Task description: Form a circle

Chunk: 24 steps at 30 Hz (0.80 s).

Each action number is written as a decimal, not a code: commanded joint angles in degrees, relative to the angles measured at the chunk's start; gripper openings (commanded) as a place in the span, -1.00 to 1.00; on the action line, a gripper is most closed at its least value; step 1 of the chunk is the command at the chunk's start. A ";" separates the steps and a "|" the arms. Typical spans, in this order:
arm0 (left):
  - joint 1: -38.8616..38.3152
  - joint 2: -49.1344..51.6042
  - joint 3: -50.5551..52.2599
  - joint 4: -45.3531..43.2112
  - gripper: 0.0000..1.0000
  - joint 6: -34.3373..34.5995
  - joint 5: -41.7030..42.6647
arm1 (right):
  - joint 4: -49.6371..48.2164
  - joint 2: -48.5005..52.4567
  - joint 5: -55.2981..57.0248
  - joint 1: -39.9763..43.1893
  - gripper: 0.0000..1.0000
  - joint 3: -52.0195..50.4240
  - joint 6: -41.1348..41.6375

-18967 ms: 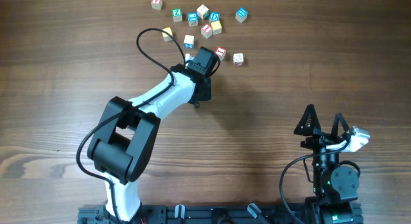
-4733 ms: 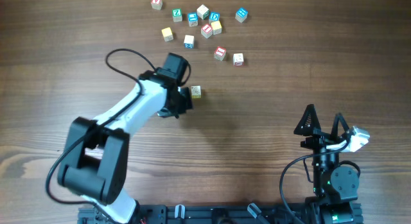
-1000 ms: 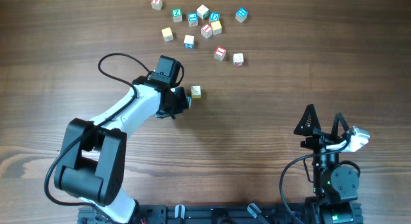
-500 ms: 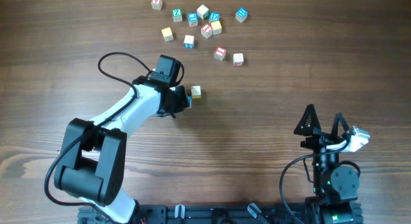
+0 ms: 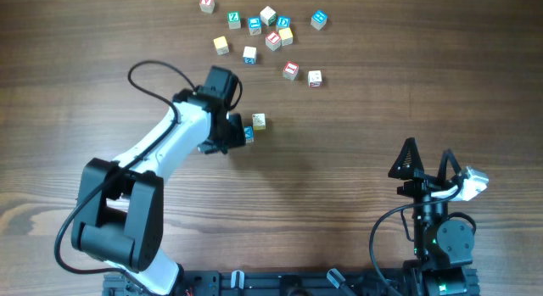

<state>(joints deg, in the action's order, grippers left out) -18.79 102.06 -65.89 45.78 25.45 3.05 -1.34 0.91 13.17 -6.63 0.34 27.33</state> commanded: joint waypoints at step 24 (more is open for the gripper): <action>-5.49 6.64 -5.35 -2.32 -0.18 -2.80 -2.12 | -0.24 -0.11 0.35 0.22 0.98 -0.02 0.24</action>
<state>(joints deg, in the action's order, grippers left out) -24.12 108.03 -70.72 43.97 23.14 2.20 -1.37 0.91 13.17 -6.63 0.34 27.33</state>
